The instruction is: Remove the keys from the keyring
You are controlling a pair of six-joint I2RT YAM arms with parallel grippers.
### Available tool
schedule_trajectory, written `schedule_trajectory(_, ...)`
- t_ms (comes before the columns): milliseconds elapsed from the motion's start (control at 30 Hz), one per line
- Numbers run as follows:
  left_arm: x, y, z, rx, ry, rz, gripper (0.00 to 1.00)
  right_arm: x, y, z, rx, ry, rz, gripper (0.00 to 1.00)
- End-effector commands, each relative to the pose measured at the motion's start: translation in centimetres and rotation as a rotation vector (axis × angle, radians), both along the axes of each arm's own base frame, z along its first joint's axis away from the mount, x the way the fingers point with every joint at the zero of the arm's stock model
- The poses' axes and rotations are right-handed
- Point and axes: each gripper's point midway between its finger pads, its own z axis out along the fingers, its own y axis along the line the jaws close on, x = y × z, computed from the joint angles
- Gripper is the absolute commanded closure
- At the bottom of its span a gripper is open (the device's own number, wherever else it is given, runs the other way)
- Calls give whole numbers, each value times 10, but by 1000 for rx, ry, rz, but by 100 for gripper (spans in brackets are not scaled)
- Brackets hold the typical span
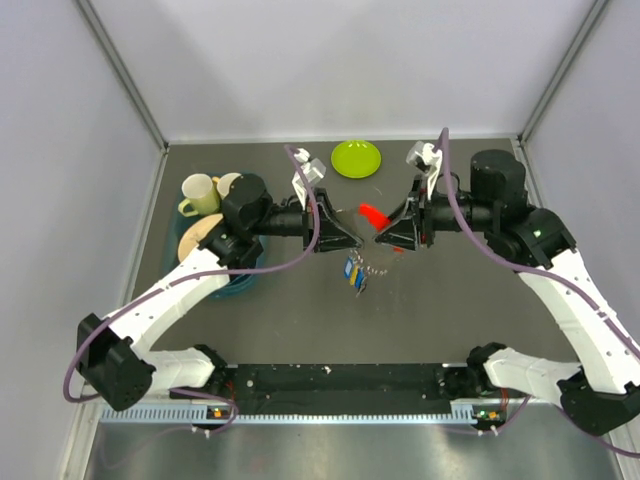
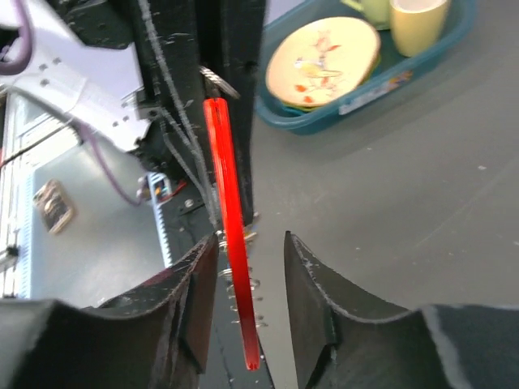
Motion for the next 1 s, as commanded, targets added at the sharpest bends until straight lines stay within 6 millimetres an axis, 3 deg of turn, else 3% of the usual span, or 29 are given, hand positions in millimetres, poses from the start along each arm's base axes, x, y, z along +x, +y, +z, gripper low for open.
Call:
schedule_trajectory(0,18,-1,17,-43,5,132,100,22,-14,16,36,-63,-218,52)
schedule_trajectory(67,29,1,20,-40,14,210,100,22,-23,32,98,-142,-282,45)
schedule_trajectory(100,32,3,22,-46,12,239,100,22,-25,19,103,-121,-302,38)
schedule_trajectory(133,35,6,28,-60,8,274,100,22,-26,19,128,-137,-313,36)
schedule_trajectory(167,40,8,29,-66,13,316,100,14,-29,35,205,-210,-310,34)
schedule_trajectory(200,50,11,33,-81,20,382,100,16,-27,13,207,-179,-312,33)
schedule_trajectory(267,54,18,43,-115,9,439,100,16,-27,4,260,-206,-323,32)
schedule_trajectory(300,58,21,47,-132,5,474,100,8,-32,9,301,-227,-330,32)
schedule_trajectory(433,54,30,67,-191,-16,507,100,7,-41,8,380,-293,-378,31)
schedule_trajectory(467,51,31,71,-205,-14,503,100,10,-39,-6,371,-282,-380,32)
schedule_trajectory(533,46,35,83,-251,1,494,100,8,-36,-3,419,-310,-356,34)
schedule_trajectory(567,44,34,84,-263,10,485,100,9,-31,-15,416,-298,-341,34)
schedule_trajectory(600,40,36,92,-292,15,475,100,1,-26,-4,468,-328,-303,35)
schedule_trajectory(700,34,35,98,-314,17,460,100,1,-18,-4,482,-362,-290,36)
schedule_trajectory(967,27,38,109,-360,43,450,100,24,-4,12,496,-434,-365,39)
